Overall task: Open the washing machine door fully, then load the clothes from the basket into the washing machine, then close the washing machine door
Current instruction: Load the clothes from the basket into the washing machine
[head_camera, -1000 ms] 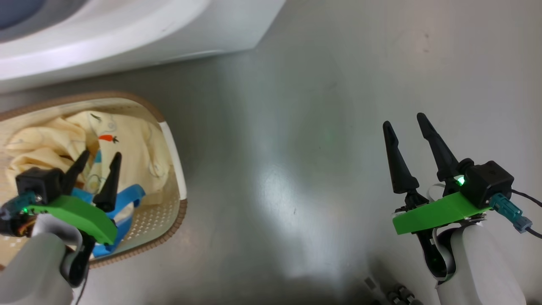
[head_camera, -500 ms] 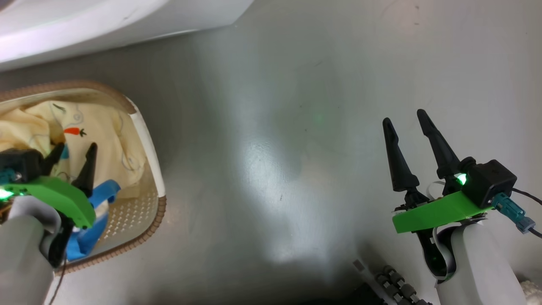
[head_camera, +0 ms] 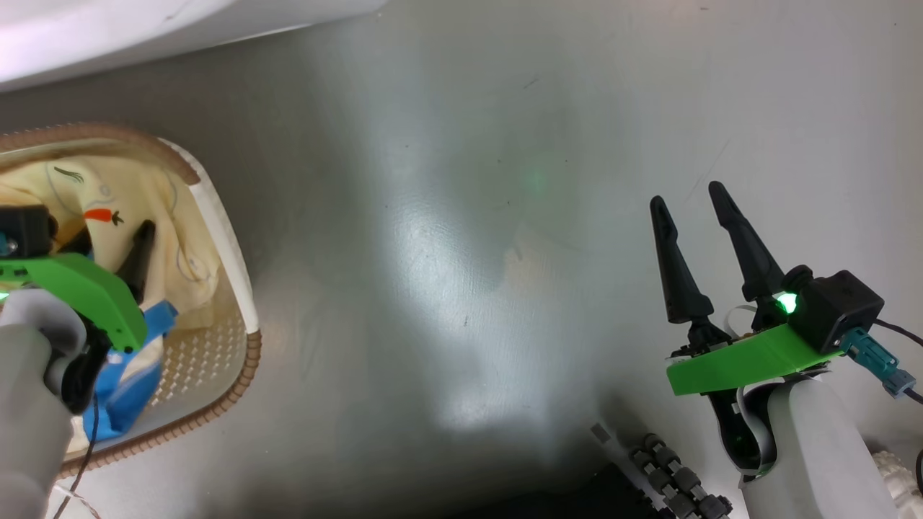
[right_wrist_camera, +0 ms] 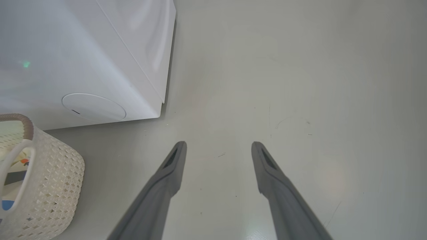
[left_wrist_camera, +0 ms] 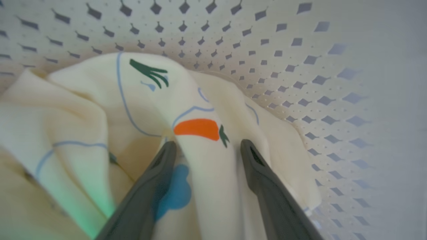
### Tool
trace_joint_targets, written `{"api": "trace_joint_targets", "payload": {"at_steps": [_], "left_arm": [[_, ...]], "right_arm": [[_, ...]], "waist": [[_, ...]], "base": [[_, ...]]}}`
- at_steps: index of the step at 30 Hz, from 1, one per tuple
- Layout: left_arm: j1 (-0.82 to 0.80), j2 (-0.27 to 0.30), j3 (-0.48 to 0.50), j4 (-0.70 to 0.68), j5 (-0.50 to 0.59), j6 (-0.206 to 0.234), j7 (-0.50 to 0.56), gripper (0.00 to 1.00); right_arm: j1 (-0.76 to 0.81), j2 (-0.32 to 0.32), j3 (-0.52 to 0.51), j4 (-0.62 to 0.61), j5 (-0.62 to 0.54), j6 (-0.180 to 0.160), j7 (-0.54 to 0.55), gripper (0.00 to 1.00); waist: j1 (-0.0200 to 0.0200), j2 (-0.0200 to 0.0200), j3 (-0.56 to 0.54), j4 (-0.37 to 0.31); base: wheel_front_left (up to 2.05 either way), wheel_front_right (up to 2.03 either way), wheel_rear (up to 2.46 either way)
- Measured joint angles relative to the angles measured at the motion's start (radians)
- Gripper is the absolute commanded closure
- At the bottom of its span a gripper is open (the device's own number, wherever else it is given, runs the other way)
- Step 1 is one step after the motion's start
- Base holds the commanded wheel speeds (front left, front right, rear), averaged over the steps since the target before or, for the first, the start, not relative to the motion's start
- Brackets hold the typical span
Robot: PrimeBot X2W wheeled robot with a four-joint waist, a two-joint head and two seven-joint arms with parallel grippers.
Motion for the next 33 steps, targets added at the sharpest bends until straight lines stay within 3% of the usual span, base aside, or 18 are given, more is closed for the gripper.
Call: {"api": "trace_joint_targets", "payload": {"at_steps": [5, 7, 8, 25, 28, 33], "left_arm": [[-0.019, 0.012, -0.043, -0.007, -0.050, 0.000, 0.066, 0.00], [-0.022, 0.016, -0.060, -0.015, -0.061, 0.000, 0.077, 0.70], [-0.022, 0.018, -0.069, -0.018, -0.071, 0.000, 0.076, 1.00], [0.047, 0.018, -0.140, -0.074, -0.113, 0.000, -0.167, 1.00], [0.073, 0.013, -0.095, -0.102, -0.103, 0.000, -0.171, 1.00], [0.132, -0.002, 0.059, -0.185, -0.004, 0.000, -0.173, 1.00]], "right_arm": [[0.000, 0.000, 0.001, -0.001, 0.000, 0.000, 0.000, 0.00], [0.000, 0.000, 0.002, 0.000, 0.000, 0.000, 0.000, 0.00], [0.000, 0.000, 0.002, 0.001, 0.000, 0.000, 0.000, 0.00], [-0.001, 0.000, -0.004, 0.035, -0.002, 0.000, 0.000, 0.00], [-0.001, 0.000, -0.009, 0.044, -0.006, 0.000, 0.000, 0.00], [-0.001, 0.000, -0.021, 0.059, -0.027, 0.000, 0.000, 0.00]], "waist": [[0.0000, 0.0000, 0.007, -0.002], [0.0000, 0.0000, 0.003, -0.001], [0.0000, 0.0000, 0.001, 0.000], [0.0000, 0.0000, -0.131, 0.028], [0.0000, 0.0000, -0.165, 0.037], [0.0000, 0.0000, -0.224, 0.056]], "base": [[0.00, 0.00, 0.00], [0.00, 0.00, 0.00], [0.00, 0.00, 0.00], [0.00, 0.00, 0.00], [0.00, 0.00, 0.00], [0.00, 0.00, 0.00]]}}
